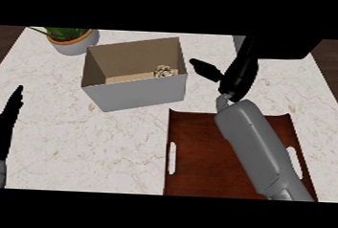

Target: Pick the cupcake from the tray and place it in the cardboard box

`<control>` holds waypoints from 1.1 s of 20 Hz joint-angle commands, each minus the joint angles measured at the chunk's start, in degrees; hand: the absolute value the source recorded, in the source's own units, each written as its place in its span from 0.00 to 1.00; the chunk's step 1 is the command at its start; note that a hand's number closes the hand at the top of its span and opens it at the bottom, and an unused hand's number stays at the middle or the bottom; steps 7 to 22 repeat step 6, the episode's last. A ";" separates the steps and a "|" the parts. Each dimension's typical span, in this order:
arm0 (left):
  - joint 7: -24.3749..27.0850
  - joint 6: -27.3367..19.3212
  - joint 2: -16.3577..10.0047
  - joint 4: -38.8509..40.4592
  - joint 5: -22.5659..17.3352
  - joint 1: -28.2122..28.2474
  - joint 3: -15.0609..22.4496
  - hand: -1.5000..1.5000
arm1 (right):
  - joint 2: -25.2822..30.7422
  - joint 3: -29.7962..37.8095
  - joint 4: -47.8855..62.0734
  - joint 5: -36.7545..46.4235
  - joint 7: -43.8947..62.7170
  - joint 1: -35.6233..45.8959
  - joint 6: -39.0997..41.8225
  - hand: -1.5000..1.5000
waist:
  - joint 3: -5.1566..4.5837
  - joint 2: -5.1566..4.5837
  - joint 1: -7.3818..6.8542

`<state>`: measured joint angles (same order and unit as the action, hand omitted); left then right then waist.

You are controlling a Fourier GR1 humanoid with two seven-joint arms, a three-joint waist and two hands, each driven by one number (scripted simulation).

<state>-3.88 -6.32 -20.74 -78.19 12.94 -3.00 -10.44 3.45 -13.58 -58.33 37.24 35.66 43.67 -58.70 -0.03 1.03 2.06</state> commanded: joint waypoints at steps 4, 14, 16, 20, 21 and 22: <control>-0.25 1.47 -1.67 -0.71 -1.09 1.47 -1.91 0.50 | 7.21 -4.82 -27.40 3.66 7.98 -19.25 9.36 0.00 | -0.04 0.23 1.13; -1.21 1.03 -0.59 -1.85 -0.63 1.39 -0.99 0.50 | 7.93 -8.08 -33.01 4.85 9.15 -26.39 11.44 0.00 | -0.02 0.05 0.70; -1.21 1.03 -0.59 -1.85 -0.63 1.39 -0.99 0.50 | 7.93 -8.08 -33.01 4.85 9.15 -26.39 11.44 0.00 | -0.02 0.05 0.70; -1.21 1.03 -0.59 -1.85 -0.63 1.39 -0.99 0.50 | 7.93 -8.08 -33.01 4.85 9.15 -26.39 11.44 0.00 | -0.02 0.05 0.70; -1.21 1.03 -0.59 -1.85 -0.63 1.39 -0.99 0.50 | 7.93 -8.08 -33.01 4.85 9.15 -26.39 11.44 0.00 | -0.02 0.05 0.70; -1.21 1.03 -0.59 -1.85 -0.63 1.39 -0.99 0.50 | 7.93 -8.08 -33.01 4.85 9.15 -26.39 11.44 0.00 | -0.02 0.05 0.70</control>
